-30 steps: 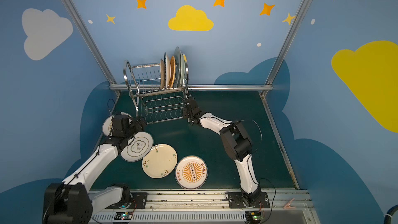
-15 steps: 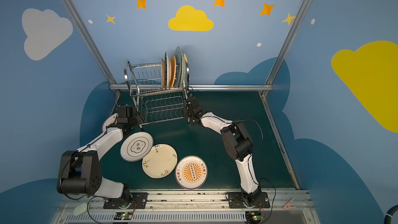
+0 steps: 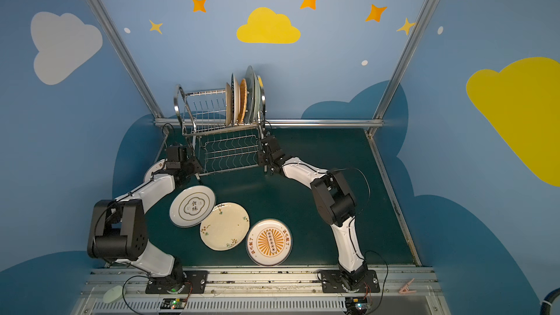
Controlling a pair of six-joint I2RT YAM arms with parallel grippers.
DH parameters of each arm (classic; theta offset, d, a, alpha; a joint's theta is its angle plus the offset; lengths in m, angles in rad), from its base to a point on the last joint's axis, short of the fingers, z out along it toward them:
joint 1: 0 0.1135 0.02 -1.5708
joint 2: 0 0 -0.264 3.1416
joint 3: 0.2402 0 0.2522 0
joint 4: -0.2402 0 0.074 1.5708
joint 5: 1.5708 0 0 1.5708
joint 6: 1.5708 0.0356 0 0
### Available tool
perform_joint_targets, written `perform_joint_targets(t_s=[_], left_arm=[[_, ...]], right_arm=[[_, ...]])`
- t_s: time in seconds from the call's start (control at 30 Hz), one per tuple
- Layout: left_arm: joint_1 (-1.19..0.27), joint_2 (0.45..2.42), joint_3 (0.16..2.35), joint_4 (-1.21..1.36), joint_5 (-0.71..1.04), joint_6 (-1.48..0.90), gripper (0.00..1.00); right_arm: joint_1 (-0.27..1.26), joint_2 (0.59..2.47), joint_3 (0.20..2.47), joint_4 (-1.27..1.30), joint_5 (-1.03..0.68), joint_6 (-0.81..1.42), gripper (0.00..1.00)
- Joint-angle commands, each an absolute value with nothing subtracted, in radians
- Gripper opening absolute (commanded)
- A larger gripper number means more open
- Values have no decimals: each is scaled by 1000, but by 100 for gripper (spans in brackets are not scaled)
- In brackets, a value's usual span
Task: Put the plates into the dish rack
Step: 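Reach the left gripper to the rack's near frame and grip it while the right holds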
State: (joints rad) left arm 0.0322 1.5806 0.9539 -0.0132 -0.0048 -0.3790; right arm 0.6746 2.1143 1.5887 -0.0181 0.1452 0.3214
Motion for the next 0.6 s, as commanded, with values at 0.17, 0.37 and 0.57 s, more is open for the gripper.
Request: perform_joint_targets(t_s=[0.17,0.37,0.57], left_arm=[[42,1622,999,-2,24,-369,25],[42,1628,995,18,73,-373,16],[41,1642,991,49,139,-390,5]], right_arm=[[642,2071,1625,-139,144,459,0],[647,2054,1621,-144,152,453,0],[642,2023,1584,-134,179,452,0]])
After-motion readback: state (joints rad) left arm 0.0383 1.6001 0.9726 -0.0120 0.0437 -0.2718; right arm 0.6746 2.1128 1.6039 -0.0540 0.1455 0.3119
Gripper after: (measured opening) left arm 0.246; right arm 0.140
